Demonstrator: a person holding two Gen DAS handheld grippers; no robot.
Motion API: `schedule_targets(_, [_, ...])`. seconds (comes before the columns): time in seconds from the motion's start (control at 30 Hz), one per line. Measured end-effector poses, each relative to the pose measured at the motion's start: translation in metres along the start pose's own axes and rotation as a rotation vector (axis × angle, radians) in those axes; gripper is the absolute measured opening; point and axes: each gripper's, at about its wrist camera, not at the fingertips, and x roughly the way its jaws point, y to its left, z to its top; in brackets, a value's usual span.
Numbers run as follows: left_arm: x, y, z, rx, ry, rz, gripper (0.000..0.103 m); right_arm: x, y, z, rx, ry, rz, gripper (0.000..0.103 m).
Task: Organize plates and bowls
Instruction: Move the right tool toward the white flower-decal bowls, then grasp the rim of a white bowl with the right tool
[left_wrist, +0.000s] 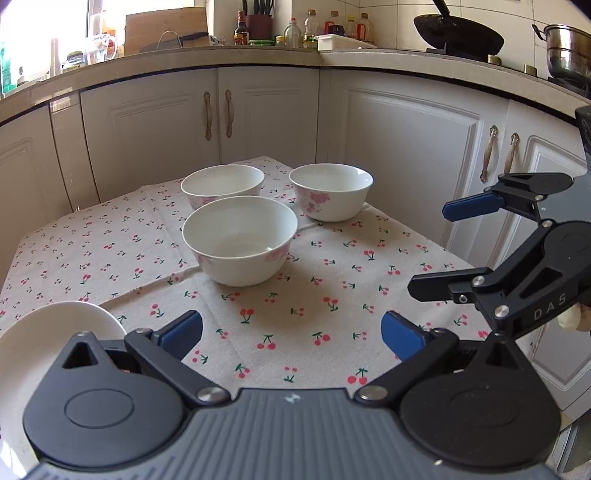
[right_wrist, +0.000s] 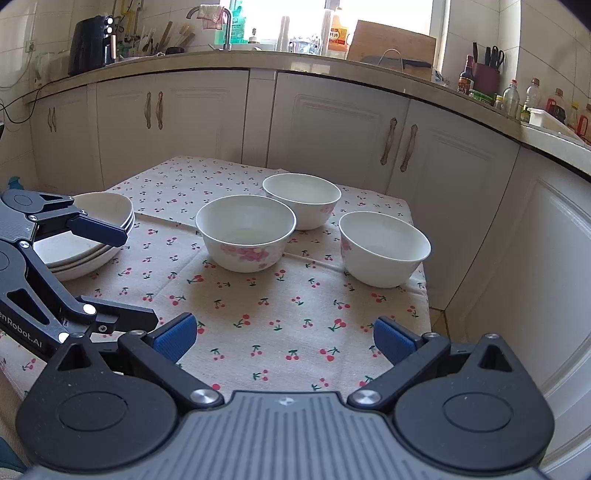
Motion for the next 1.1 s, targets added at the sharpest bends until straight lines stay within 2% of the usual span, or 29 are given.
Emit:
schedule_targets(0.33, [0.029,0.013,0.013,-0.133,-0.022,0.033,0.102,0.028,-0.036,0.029,0.047,0.035,0.098,0.103])
schedule_targets(0.57, [0.043,0.01,0.019,-0.107,-0.056,0.095,0.102,0.056,-0.034,0.053,0.024,0.05,0.179,0.103])
schedule_targets(0.8, [0.061,0.01,0.024,-0.085,-0.051,0.156,0.1,0.09,-0.032,0.073,0.026,0.072,0.251,0.103])
schedule_targets(0.97, [0.073,0.011,0.026,-0.083,-0.033,0.167,0.099,0.113,-0.028,0.083,0.012,0.096,0.283,0.102])
schedule_targets(1.1, [0.079,0.012,0.025,-0.094,-0.035,0.162,0.092,0.133,-0.027,0.088,0.016,0.125,0.295,0.096])
